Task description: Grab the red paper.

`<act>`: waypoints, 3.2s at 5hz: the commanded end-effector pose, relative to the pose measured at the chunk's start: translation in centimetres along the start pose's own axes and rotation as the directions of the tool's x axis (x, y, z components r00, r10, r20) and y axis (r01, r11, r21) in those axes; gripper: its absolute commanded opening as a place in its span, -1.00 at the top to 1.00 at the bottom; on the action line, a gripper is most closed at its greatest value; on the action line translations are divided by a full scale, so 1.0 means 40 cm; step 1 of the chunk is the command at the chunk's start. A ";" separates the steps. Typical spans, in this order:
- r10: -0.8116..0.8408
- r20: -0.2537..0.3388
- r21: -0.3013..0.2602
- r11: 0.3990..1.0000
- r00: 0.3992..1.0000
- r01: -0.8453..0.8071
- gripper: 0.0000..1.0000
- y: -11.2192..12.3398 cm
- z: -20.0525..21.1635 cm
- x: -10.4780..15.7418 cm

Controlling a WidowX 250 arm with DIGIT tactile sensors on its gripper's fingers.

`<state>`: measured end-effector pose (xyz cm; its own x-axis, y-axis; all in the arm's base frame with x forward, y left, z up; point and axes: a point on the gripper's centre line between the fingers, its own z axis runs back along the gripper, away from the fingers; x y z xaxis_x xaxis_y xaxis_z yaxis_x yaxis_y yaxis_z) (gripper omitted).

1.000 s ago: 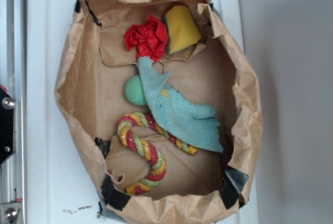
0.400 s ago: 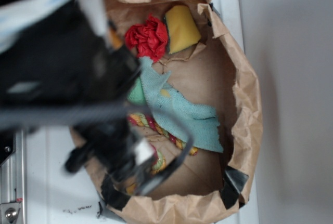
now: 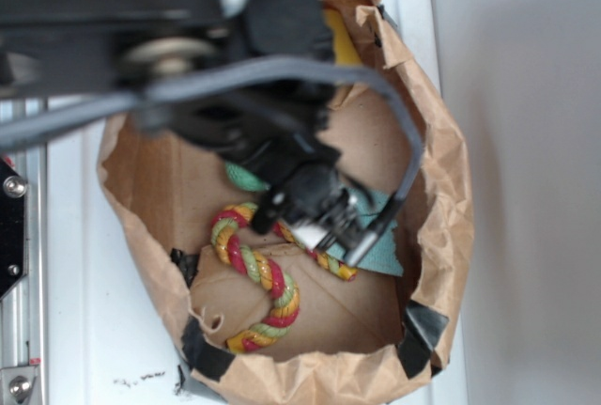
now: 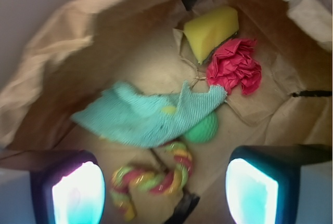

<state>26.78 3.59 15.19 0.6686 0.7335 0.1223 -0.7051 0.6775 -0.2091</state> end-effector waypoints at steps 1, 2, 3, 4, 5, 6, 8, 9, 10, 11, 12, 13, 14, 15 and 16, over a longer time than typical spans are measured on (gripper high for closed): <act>0.020 0.034 -0.012 1.000 0.999 -0.019 -1.00 0.022 0.028 0.022; 0.020 0.034 -0.012 1.000 0.999 -0.019 -1.00 0.022 0.028 0.022; 0.020 0.034 -0.012 1.000 0.999 -0.019 -1.00 0.022 0.028 0.022; 0.077 0.026 -0.006 0.997 0.997 -0.076 -1.00 0.071 -0.008 0.035; 0.103 0.045 -0.006 0.995 0.994 -0.103 -1.00 0.118 -0.027 0.069; 0.105 0.066 0.014 0.994 0.992 -0.107 -1.00 0.136 -0.066 0.093; 0.067 0.126 0.080 0.994 0.990 -0.077 -1.00 0.117 -0.140 0.112; 0.062 0.126 0.090 0.993 0.990 -0.074 -1.00 0.141 -0.147 0.128; 0.042 0.164 0.119 0.991 0.986 -0.062 -1.00 0.155 -0.145 0.129; 0.002 0.214 0.145 0.989 0.977 -0.034 -1.00 0.160 -0.129 0.119; -0.028 0.282 0.176 0.984 0.959 -0.023 -1.00 0.171 -0.124 0.115; -0.033 0.287 0.187 0.982 0.957 -0.022 -1.00 0.178 -0.128 0.114; -0.022 0.255 0.194 0.981 0.967 -0.029 -1.00 0.180 -0.147 0.118; 0.007 0.225 0.172 0.984 0.974 -0.047 -1.00 0.175 -0.153 0.125; 0.034 0.153 0.137 0.989 0.988 -0.055 -1.00 0.169 -0.169 0.115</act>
<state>26.52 9.52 6.16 0.6168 0.7563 0.2178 -0.7633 0.6423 -0.0688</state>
